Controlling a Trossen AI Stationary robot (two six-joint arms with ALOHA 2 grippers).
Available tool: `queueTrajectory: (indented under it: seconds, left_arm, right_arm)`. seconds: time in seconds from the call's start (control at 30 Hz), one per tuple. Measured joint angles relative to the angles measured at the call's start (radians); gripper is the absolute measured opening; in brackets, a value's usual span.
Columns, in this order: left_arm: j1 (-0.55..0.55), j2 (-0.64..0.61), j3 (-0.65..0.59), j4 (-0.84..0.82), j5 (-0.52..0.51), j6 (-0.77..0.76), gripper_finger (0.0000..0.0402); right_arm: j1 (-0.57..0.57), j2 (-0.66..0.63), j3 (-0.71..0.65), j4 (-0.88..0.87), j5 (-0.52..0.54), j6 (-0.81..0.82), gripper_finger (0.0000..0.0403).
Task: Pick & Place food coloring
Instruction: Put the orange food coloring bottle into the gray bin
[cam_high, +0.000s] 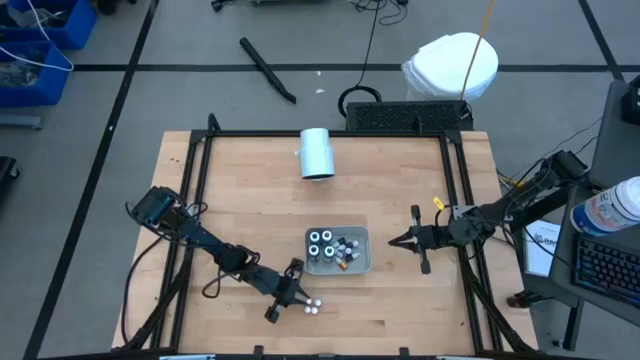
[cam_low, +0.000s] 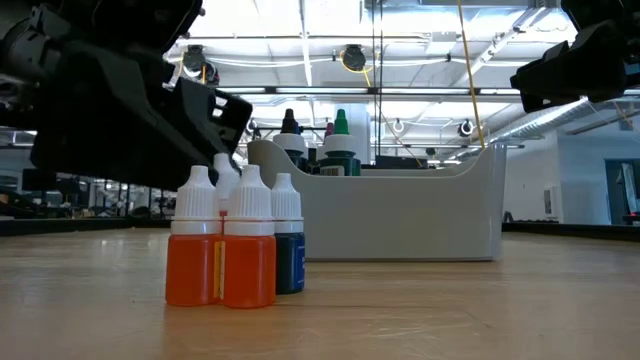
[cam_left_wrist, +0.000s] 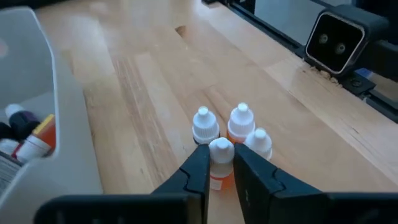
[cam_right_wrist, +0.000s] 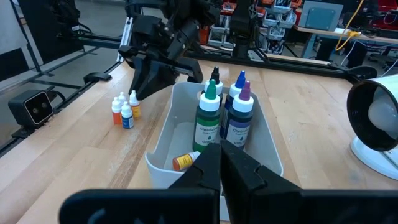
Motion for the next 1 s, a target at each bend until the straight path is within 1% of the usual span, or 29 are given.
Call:
queueTrajectory:
  seconds: [0.27, 0.37, 0.53, 0.7, 0.8, 0.9, 1.0]
  left_arm:
    - [0.000, -0.001, 0.000, 0.009, -0.039, 0.012, 0.0055]
    - [0.000, -0.015, 0.000, 0.004, -0.084, -0.014, 0.0057]
    - [-0.008, -0.087, 0.000, -0.067, -0.156, -0.066, 0.0064]
    - [-0.050, -0.154, 0.011, -0.068, -0.242, -0.056, 0.0056]
    - [-0.072, -0.164, 0.054, -0.099, -0.301, -0.034, 0.0056]
    - [-0.078, -0.161, 0.151, -0.132, -0.354, -0.035, 0.0060]
    - [-0.069, -0.126, 0.267, -0.195, -0.394, -0.048, 0.0059]
  right_arm:
    - [0.000, 0.000, 0.000, 0.000, 0.000, 0.000, 0.0000]
    - [0.000, 0.000, 0.000, 0.000, 0.000, 0.000, 0.0000]
    - [0.000, 0.000, 0.000, 0.000, 0.000, 0.000, 0.0000]
    - [0.000, 0.000, 0.000, 0.000, 0.000, 0.000, 0.0000]
    - [0.000, 0.000, 0.000, 0.000, 0.000, 0.000, 0.0000]
    - [0.000, 0.000, 0.000, 0.004, 0.000, 0.000, 0.0000]
    - [0.000, 0.000, -0.001, 0.006, 0.000, 0.000, 0.0000]
